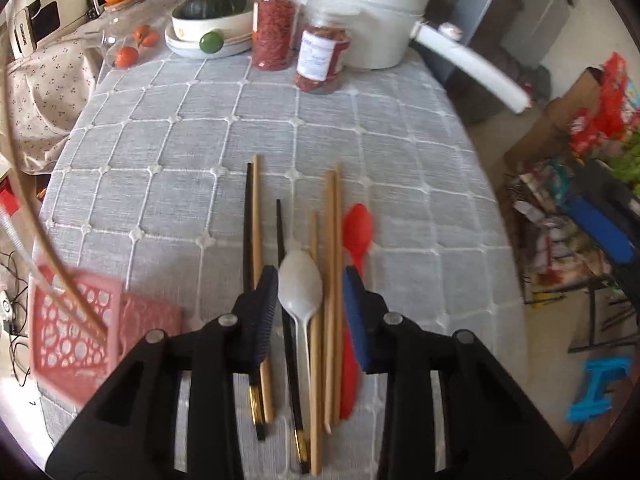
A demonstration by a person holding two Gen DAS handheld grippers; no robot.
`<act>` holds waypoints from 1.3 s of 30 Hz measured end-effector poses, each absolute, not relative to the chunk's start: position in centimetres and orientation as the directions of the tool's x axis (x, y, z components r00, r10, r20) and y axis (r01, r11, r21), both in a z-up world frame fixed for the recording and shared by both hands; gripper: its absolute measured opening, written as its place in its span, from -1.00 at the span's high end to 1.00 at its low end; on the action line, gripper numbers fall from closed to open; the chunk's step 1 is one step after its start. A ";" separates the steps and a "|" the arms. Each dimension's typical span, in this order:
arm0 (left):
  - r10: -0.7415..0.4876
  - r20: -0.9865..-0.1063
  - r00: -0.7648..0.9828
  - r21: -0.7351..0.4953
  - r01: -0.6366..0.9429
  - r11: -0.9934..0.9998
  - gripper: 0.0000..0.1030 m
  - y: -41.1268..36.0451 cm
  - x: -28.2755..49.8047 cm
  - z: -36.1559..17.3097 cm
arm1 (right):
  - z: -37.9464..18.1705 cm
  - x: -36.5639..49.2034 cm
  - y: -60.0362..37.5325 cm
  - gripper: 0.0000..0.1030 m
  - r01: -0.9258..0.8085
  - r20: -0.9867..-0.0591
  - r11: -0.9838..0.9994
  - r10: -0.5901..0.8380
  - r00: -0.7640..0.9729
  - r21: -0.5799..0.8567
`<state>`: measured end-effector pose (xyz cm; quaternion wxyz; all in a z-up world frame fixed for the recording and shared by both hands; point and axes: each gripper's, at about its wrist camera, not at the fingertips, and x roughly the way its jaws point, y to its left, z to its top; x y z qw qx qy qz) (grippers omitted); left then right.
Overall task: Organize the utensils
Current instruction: 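Grasp a loose wooden chopstick from the row with the left tool, then grasp the red plastic spoon with the right tool while the left tool lifts its chopstick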
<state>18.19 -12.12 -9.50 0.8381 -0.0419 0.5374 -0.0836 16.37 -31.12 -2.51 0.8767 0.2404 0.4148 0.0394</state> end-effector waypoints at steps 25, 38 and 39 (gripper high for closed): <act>-0.035 -0.957 0.286 -0.030 0.021 0.999 0.86 -12.1 22.8 -15.4 | -6.7 17.9 -30.7 0.19 0.136 -0.791 0.859 0.378 0.482 0.494; -0.227 -0.805 0.548 -0.161 0.166 0.973 0.85 -12.2 15.8 -8.0 | -9.5 19.3 -29.1 0.19 0.114 -0.862 0.912 0.323 0.391 0.394; -0.251 -0.788 0.563 -0.179 0.181 0.967 0.85 -11.9 15.0 -7.3 | -10.2 19.6 -28.5 0.21 0.098 -0.872 0.919 0.324 0.367 0.383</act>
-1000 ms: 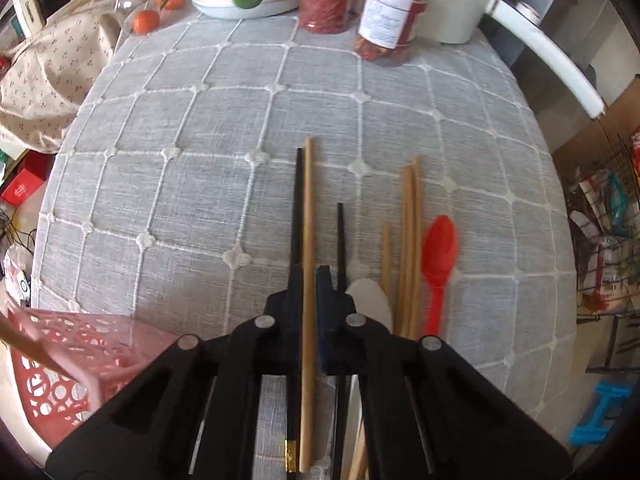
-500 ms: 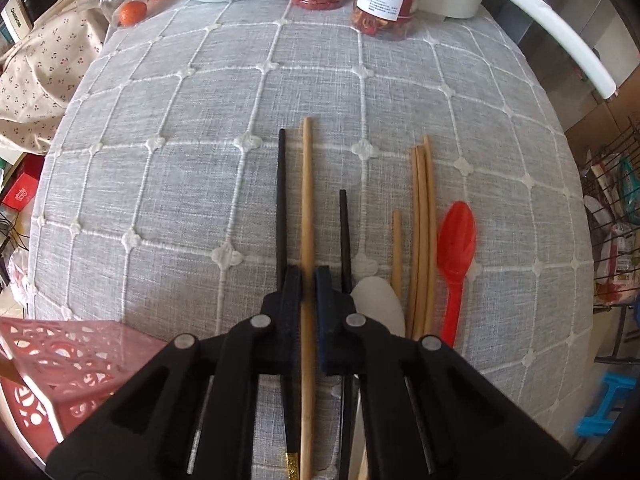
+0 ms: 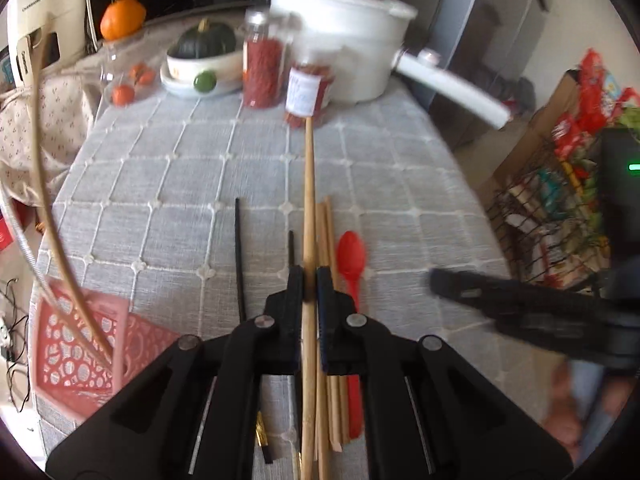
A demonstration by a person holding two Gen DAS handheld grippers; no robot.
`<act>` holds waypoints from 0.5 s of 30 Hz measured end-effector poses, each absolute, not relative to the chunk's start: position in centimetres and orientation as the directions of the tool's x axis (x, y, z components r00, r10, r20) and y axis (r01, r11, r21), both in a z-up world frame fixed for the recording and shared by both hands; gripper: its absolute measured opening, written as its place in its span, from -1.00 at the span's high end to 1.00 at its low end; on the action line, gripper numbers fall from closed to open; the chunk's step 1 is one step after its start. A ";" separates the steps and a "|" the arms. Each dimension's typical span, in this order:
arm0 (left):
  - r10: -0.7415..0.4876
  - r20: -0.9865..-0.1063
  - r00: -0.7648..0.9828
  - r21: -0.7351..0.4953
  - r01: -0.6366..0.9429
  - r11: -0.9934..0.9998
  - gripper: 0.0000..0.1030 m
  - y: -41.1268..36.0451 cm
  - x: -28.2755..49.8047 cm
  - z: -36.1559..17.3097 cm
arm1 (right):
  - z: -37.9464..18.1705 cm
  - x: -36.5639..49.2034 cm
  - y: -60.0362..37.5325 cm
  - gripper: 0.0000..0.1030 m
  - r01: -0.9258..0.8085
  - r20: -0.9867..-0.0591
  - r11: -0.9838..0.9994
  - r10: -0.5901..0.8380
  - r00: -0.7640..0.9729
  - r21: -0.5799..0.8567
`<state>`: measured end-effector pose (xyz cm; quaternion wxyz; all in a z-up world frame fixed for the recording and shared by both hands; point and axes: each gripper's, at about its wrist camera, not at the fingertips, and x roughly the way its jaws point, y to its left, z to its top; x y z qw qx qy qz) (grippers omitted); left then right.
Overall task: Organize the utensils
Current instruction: 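Grasp the red plastic spoon with the right tool while the left tool lifts its chopstick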
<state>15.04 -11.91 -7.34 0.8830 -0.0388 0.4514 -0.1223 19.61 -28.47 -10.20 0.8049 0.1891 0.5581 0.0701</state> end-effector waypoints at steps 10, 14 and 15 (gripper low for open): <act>-0.389 -0.638 0.665 -0.262 0.287 0.921 0.85 -6.8 10.1 -2.0 | -15.5 22.4 -22.6 0.63 -0.020 -0.910 0.937 0.344 0.230 0.349; -0.413 -0.598 0.687 -0.283 0.301 0.911 0.85 -4.8 9.0 -1.1 | -16.0 22.5 -21.8 0.72 -0.038 -0.931 0.961 0.276 0.237 0.275; -0.419 -0.581 0.698 -0.286 0.306 0.908 0.85 -4.3 8.8 -1.0 | -15.9 22.4 -21.8 0.74 -0.034 -0.932 0.961 0.273 0.237 0.273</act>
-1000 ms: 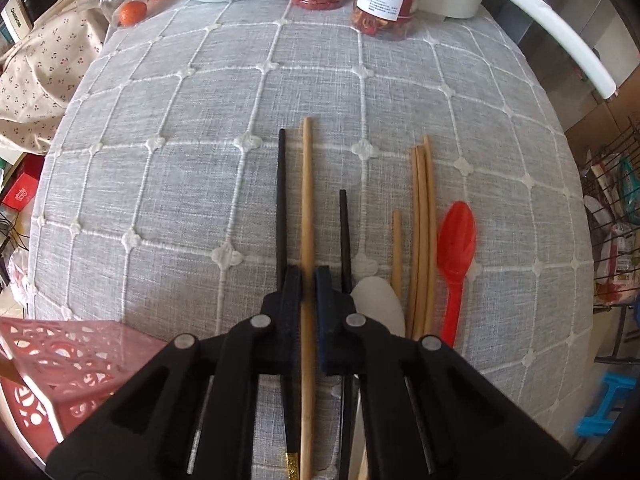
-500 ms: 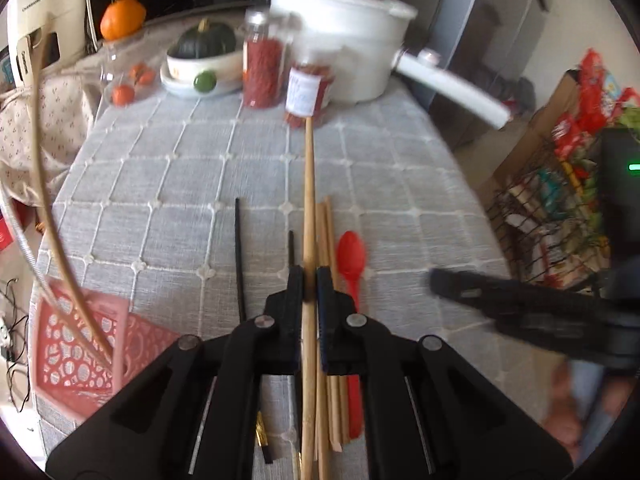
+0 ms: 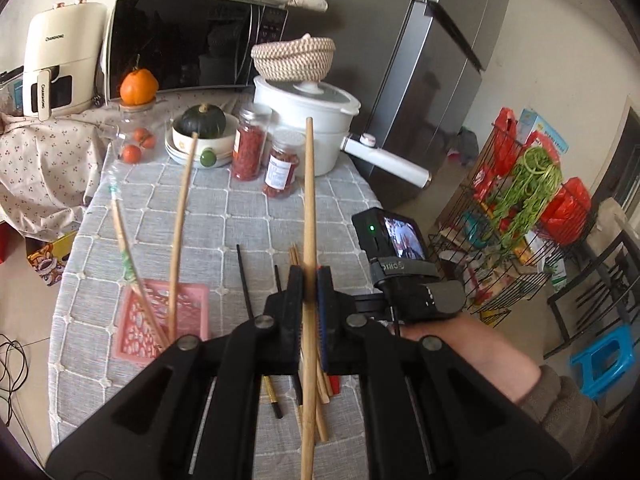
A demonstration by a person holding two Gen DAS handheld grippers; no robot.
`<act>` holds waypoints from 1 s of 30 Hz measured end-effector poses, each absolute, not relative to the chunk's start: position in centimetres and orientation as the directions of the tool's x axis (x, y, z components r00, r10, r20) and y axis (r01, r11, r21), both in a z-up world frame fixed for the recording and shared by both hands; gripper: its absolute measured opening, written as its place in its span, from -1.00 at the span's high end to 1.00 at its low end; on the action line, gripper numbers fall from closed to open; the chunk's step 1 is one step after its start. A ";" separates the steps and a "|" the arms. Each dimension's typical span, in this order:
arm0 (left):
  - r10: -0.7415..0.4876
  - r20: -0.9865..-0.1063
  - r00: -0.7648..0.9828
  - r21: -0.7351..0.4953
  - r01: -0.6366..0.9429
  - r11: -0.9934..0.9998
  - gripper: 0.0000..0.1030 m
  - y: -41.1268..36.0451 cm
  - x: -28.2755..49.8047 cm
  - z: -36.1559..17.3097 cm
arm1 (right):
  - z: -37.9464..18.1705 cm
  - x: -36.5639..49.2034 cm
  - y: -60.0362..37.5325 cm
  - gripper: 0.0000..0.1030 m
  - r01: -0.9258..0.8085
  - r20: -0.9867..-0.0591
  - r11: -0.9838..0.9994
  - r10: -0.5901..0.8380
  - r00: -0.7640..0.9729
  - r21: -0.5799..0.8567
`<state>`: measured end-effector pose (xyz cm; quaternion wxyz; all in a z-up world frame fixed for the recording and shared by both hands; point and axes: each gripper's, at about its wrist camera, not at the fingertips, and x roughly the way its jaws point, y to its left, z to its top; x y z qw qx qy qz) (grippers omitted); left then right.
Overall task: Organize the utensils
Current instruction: 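Grasp the red plastic spoon with the right tool while the left tool lifts its chopstick, then drop the wooden chopstick and red spoon into the pink basket, opening both tools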
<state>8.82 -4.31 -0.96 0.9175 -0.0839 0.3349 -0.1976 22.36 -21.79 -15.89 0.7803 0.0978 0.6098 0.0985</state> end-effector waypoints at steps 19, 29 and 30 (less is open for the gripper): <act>-0.394 -0.389 0.833 -0.391 0.239 0.889 0.85 3.5 8.7 0.1 | -6.8 20.0 -24.0 0.85 -0.066 -0.731 0.919 0.352 0.584 0.389; -0.297 -0.285 0.911 -0.454 0.144 0.879 0.85 7.7 10.2 -0.5 | -0.1 17.2 -21.2 0.85 -0.209 -0.442 0.895 0.384 0.811 0.395; -0.292 -0.270 0.918 -0.460 0.143 0.876 0.85 7.9 10.2 -0.6 | 0.0 16.8 -20.9 0.85 -0.221 -0.425 0.893 0.389 0.817 0.392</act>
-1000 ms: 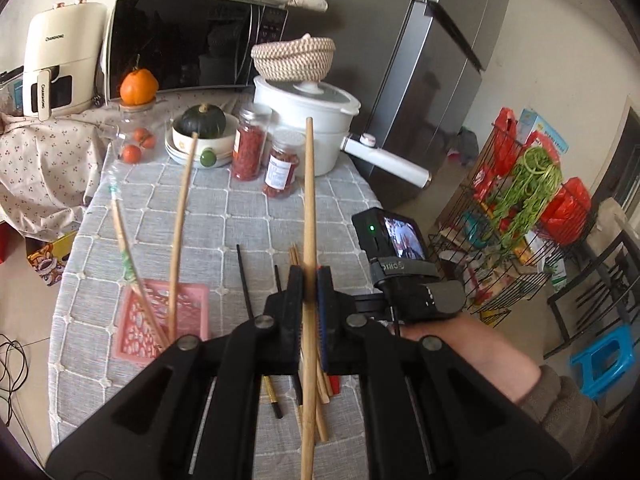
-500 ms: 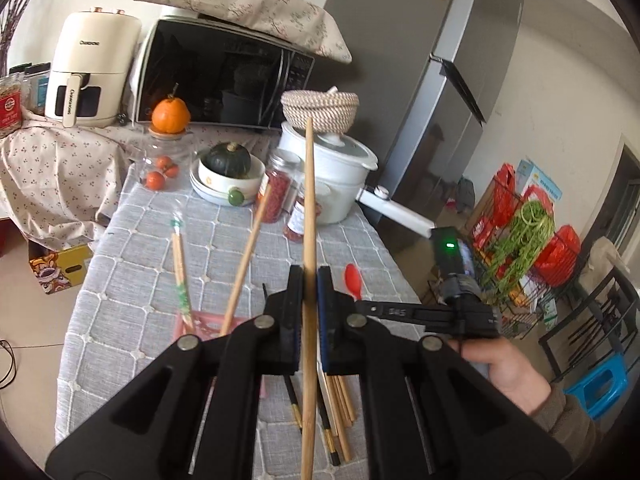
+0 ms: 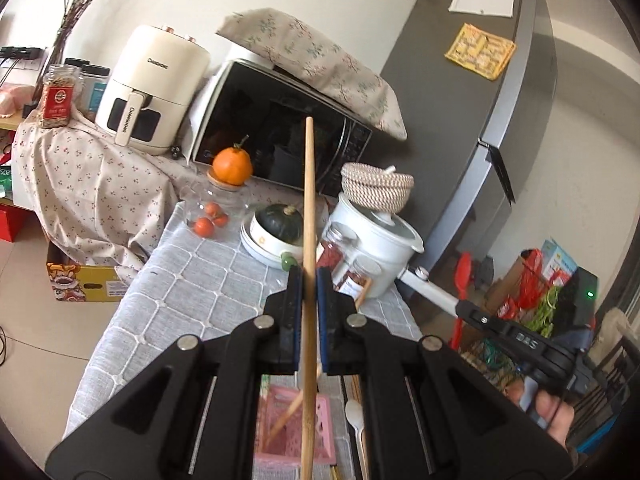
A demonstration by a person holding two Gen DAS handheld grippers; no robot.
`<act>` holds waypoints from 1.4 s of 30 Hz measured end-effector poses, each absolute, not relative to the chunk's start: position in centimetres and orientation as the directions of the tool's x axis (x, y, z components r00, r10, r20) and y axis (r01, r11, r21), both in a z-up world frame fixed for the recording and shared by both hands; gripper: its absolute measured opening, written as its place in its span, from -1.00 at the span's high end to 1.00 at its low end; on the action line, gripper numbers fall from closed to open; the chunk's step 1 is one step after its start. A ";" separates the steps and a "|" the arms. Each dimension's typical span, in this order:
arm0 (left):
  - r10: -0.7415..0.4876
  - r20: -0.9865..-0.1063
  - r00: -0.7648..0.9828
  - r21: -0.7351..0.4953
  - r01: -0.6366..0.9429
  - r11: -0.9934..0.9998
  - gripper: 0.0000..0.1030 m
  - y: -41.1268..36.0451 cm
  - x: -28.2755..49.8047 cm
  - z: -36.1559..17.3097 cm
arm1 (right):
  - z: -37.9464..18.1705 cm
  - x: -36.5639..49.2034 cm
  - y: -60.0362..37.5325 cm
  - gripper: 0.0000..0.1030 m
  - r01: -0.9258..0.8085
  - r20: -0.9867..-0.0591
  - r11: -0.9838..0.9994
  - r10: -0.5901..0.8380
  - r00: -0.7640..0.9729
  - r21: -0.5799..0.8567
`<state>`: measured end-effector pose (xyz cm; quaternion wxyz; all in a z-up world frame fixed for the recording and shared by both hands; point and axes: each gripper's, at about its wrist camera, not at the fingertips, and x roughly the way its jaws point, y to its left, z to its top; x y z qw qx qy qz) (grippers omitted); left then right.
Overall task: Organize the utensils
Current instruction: 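Drop the wooden chopstick and red spoon into the pink basket, opening both tools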
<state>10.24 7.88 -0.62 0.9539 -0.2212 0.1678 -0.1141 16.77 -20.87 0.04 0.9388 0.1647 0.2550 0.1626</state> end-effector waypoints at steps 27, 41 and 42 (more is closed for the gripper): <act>-0.249 -0.385 0.889 -0.313 0.128 0.941 0.85 4.9 12.5 -4.8 | 0.4 13.1 -11.7 0.85 -0.387 -0.313 0.888 0.452 0.835 0.249; -0.259 -0.465 0.847 -0.462 0.018 0.887 0.06 8.9 11.8 -3.2 | -1.4 13.5 -10.0 0.84 -0.397 -0.286 0.868 0.478 0.831 0.298; -0.254 -0.485 0.837 -0.467 -0.002 0.884 0.05 9.2 11.9 -3.5 | -1.6 13.4 -9.7 0.84 -0.401 -0.283 0.869 0.477 0.832 0.289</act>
